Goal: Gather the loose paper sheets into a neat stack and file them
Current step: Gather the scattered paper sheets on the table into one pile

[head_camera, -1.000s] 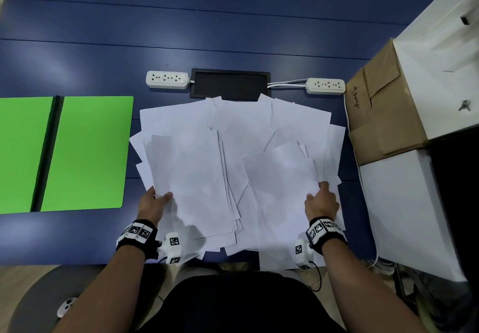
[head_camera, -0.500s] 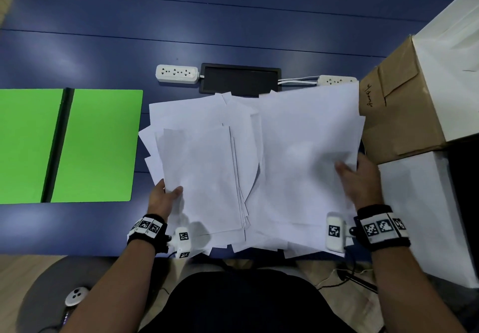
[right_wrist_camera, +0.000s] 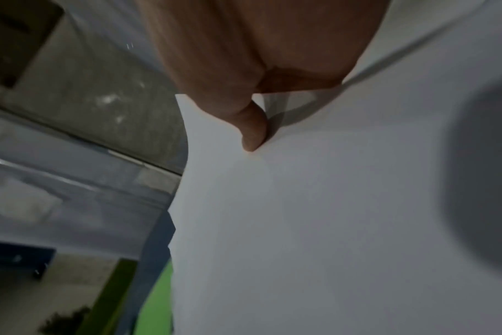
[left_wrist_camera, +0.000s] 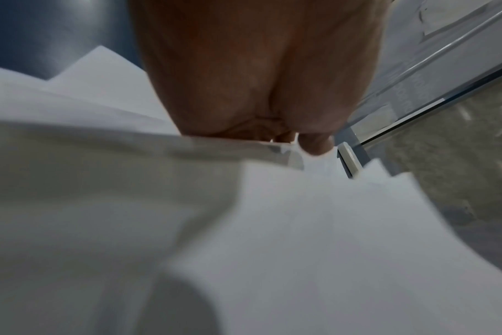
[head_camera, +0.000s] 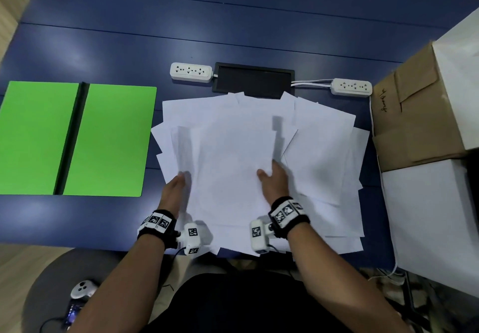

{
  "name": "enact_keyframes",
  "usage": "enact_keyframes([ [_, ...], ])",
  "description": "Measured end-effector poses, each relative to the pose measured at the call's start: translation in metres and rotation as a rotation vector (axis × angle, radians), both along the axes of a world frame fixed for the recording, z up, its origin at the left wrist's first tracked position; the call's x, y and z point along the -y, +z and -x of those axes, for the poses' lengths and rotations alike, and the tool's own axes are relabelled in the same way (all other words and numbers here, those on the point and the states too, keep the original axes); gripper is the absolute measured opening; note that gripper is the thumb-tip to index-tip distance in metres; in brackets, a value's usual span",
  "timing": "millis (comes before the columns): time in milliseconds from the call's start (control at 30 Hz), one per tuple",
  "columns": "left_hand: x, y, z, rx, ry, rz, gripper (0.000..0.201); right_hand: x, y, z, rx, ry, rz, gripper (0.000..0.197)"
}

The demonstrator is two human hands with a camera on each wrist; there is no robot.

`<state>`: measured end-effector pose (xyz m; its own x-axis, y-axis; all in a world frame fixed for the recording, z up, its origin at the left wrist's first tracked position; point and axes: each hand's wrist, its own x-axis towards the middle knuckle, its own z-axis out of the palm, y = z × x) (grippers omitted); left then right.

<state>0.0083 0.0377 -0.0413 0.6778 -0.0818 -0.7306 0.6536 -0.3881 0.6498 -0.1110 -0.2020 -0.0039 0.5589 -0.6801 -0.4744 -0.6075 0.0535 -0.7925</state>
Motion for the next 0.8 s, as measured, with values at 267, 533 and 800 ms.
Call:
enact_keyframes([
  [267, -0.005, 0.003, 0.001, 0.029, -0.12, 0.096, 0.023, -0.037, -0.02, -0.037, -0.125, 0.238, 0.055, 0.015],
  [533, -0.021, -0.017, -0.004, 0.081, -0.14, -0.004, 0.032, -0.002, -0.021, -0.032, -0.287, -0.493, -0.18, 0.055],
  [800, -0.025, -0.029, -0.003, 0.081, -0.141, 0.029, 0.033, 0.029, -0.005, -0.013, -0.329, -0.2, 0.25, 0.024],
])
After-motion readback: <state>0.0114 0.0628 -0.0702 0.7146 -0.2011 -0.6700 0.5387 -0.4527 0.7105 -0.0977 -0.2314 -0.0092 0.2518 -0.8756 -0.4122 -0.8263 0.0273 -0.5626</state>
